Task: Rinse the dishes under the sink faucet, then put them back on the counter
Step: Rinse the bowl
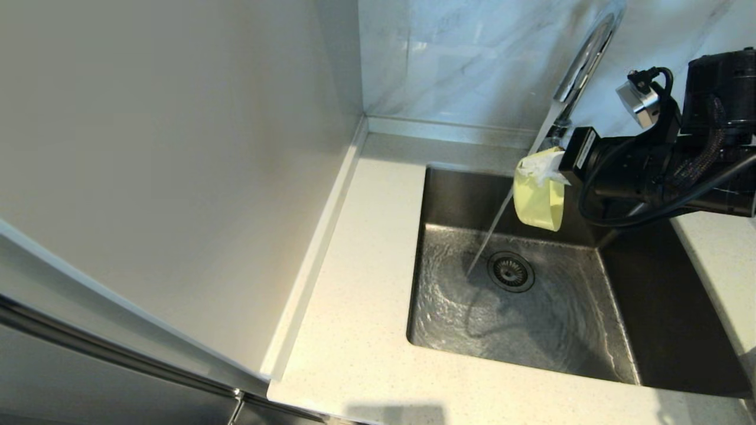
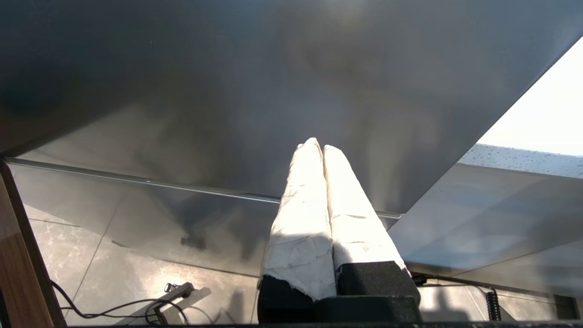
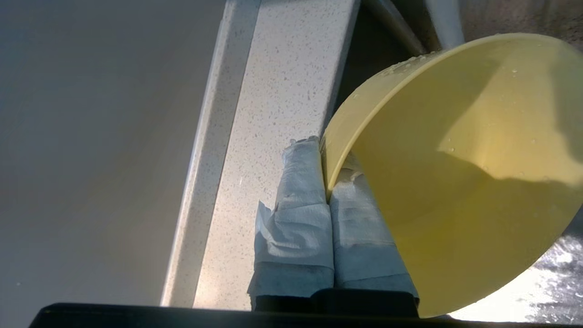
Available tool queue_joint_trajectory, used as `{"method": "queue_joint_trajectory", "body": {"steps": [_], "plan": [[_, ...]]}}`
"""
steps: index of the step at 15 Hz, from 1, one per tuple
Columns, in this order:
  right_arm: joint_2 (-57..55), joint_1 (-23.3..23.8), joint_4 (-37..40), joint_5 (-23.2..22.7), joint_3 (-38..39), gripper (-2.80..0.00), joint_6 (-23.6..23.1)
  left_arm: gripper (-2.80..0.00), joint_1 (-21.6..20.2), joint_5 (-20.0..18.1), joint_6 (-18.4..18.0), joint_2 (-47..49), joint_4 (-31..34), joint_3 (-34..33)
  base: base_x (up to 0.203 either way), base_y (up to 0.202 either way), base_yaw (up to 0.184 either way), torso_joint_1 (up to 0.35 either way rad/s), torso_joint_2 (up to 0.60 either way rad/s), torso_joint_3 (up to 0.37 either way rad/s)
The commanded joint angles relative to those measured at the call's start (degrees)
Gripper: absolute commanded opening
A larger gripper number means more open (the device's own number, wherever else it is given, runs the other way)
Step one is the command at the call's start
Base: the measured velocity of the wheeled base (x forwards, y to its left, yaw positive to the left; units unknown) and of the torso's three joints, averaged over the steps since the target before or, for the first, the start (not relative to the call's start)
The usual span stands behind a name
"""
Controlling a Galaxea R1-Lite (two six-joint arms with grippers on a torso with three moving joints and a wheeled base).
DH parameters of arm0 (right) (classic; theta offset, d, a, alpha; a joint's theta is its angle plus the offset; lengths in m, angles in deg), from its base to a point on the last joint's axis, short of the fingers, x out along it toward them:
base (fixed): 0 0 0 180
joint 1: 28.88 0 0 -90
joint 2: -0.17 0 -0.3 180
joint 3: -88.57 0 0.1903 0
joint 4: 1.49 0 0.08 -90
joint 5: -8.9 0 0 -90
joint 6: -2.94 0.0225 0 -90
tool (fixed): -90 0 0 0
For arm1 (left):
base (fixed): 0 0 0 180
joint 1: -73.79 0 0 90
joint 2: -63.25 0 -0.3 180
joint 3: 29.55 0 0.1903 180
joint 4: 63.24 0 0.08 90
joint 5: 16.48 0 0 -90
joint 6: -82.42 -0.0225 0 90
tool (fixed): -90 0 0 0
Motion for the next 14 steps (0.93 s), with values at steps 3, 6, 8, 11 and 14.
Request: {"method": "queue_joint_trajectory", "body": {"steps": [3,6,8,11,14], "plan": [[-2.1,-1.1,-0.1,0.7,-0.4,-2.80,0.1,-2.80,0.0,0.0,0.0,0.0,0.0,0.0,0.000,0.000,0.000,0.000,0.00,0.000],[-3.3,-1.3,-0.2,2.7,-1.0,-2.80,-0.2,-2.80,0.0,0.0,0.0,0.0,0.0,0.0,0.000,0.000,0.000,0.000,0.00,0.000],[-3.8,-2.1,0.1,3.0,-1.6,-2.80,-0.9,-2.80,0.0,0.0,0.0,0.0,0.0,0.0,0.000,0.000,0.000,0.000,0.00,0.000],[-5.3,-5.1,0.5,7.2,-3.0,-2.80,-7.1,-2.80,0.0,0.0,0.0,0.0,0.0,0.0,0.000,0.000,0.000,0.000,0.00,0.000],[-6.7,-7.3,4.8,9.0,-6.6,-2.80,-10.7,-2.80,0.0,0.0,0.0,0.0,0.0,0.0,0.000,0.000,0.000,0.000,0.00,0.000]]}}
